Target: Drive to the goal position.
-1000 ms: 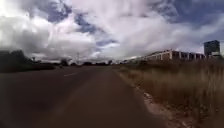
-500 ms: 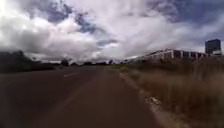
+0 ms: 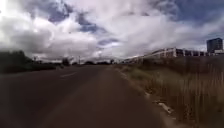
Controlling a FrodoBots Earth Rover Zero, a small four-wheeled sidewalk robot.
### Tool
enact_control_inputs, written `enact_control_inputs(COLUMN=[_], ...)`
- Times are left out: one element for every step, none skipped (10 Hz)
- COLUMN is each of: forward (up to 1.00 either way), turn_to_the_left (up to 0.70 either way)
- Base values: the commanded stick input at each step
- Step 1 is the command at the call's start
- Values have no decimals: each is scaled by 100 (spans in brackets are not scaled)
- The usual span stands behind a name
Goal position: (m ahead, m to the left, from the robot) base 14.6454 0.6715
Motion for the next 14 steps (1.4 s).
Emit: enact_control_inputs(forward=[70,70,70,70,70,70,70,70,70,70,70,70,70,70], turn_to_the_left=[1,1,1,1,1,1,1,1,1,1,1,1,1,1])
